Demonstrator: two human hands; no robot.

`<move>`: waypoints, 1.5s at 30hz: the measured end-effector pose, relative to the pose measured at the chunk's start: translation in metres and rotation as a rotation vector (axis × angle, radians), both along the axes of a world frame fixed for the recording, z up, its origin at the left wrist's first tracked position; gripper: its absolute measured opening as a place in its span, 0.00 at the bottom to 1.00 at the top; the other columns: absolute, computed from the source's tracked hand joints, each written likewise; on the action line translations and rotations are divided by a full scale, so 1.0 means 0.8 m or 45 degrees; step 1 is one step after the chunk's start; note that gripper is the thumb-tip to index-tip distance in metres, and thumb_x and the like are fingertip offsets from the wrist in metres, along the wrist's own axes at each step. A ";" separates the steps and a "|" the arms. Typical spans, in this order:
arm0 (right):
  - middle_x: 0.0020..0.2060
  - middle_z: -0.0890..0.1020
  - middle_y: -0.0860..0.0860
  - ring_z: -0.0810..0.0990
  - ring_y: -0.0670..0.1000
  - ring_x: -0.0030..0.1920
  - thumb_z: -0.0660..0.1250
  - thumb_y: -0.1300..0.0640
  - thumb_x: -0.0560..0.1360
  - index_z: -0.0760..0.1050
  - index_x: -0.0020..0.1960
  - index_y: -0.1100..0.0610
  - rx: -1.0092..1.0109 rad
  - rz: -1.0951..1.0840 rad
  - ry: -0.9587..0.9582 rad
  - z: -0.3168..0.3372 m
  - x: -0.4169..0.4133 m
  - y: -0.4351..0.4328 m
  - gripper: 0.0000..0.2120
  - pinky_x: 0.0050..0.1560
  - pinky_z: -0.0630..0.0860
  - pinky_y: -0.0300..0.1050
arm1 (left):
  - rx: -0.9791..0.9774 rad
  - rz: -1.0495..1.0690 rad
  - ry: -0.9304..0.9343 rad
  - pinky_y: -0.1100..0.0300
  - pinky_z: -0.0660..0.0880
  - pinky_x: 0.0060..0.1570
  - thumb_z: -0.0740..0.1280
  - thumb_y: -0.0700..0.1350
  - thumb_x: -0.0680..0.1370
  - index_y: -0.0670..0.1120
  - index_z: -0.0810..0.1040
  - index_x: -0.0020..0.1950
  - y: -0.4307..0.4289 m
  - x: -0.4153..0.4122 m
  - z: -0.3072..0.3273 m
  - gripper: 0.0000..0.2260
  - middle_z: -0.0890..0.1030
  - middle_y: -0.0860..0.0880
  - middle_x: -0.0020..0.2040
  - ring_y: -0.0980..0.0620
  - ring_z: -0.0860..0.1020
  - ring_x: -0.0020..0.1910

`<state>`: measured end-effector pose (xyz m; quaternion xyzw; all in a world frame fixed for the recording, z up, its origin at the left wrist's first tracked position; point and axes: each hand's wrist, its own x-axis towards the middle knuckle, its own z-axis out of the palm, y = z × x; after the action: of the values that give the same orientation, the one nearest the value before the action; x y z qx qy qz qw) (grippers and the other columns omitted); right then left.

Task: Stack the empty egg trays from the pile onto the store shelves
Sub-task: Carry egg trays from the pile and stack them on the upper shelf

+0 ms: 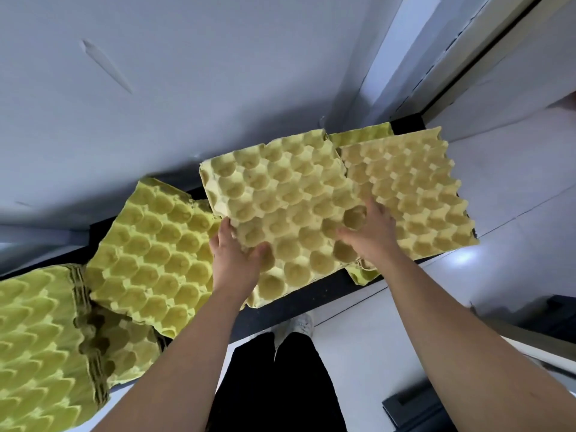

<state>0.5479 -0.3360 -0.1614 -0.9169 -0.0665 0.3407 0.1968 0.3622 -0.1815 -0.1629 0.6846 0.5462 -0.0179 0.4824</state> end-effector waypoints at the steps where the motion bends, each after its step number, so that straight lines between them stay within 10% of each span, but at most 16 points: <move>1: 0.76 0.58 0.54 0.52 0.60 0.75 0.73 0.47 0.70 0.45 0.78 0.48 -0.036 -0.005 0.004 -0.002 0.001 0.002 0.48 0.72 0.55 0.62 | 0.006 0.001 -0.009 0.57 0.68 0.55 0.72 0.49 0.75 0.54 0.54 0.78 0.002 -0.001 -0.001 0.38 0.60 0.47 0.74 0.50 0.72 0.57; 10: 0.68 0.70 0.56 0.77 0.55 0.55 0.74 0.54 0.69 0.57 0.75 0.50 0.123 -0.142 0.044 0.004 -0.002 -0.001 0.40 0.50 0.79 0.50 | -0.036 -0.013 -0.120 0.52 0.70 0.63 0.65 0.48 0.80 0.50 0.55 0.79 0.013 -0.007 -0.004 0.30 0.65 0.48 0.74 0.46 0.71 0.66; 21: 0.47 0.77 0.47 0.72 0.57 0.56 0.70 0.48 0.68 0.72 0.56 0.51 0.122 0.043 -0.371 0.085 -0.029 0.023 0.19 0.58 0.70 0.56 | 0.014 -0.007 -0.227 0.58 0.68 0.52 0.61 0.49 0.82 0.50 0.58 0.78 0.037 -0.029 0.008 0.25 0.71 0.51 0.70 0.49 0.74 0.62; 29: 0.66 0.68 0.52 0.66 0.55 0.66 0.71 0.51 0.67 0.61 0.74 0.52 0.251 -0.021 -0.262 0.105 -0.034 0.037 0.37 0.64 0.70 0.57 | 0.177 0.036 -0.234 0.55 0.70 0.50 0.59 0.48 0.83 0.45 0.63 0.74 0.035 -0.039 0.031 0.21 0.75 0.51 0.65 0.47 0.76 0.56; 34: 0.66 0.62 0.53 0.73 0.47 0.47 0.76 0.49 0.65 0.72 0.63 0.57 0.261 -0.011 -0.188 0.122 -0.025 0.027 0.30 0.47 0.72 0.38 | 0.224 0.045 -0.241 0.55 0.70 0.52 0.58 0.48 0.83 0.42 0.66 0.71 0.035 -0.045 0.048 0.18 0.76 0.46 0.63 0.46 0.76 0.57; 39: 0.70 0.64 0.51 0.66 0.52 0.68 0.75 0.42 0.65 0.68 0.70 0.54 0.313 0.096 -0.156 0.151 -0.020 0.015 0.38 0.67 0.65 0.50 | 0.264 0.090 -0.263 0.50 0.72 0.58 0.58 0.50 0.83 0.41 0.64 0.73 0.026 -0.058 0.077 0.21 0.75 0.44 0.66 0.44 0.75 0.61; 45: 0.67 0.72 0.46 0.71 0.41 0.52 0.76 0.43 0.65 0.64 0.73 0.48 0.503 0.131 -0.111 0.189 -0.039 0.009 0.40 0.49 0.66 0.35 | 0.365 0.159 -0.309 0.54 0.71 0.49 0.59 0.51 0.83 0.44 0.65 0.72 0.023 -0.076 0.129 0.19 0.75 0.49 0.62 0.47 0.77 0.55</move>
<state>0.5171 -0.3291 -0.0098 -0.8697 -0.1873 0.2906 0.3523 0.3018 -0.1628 -0.0594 0.7083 0.5224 0.1727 0.4422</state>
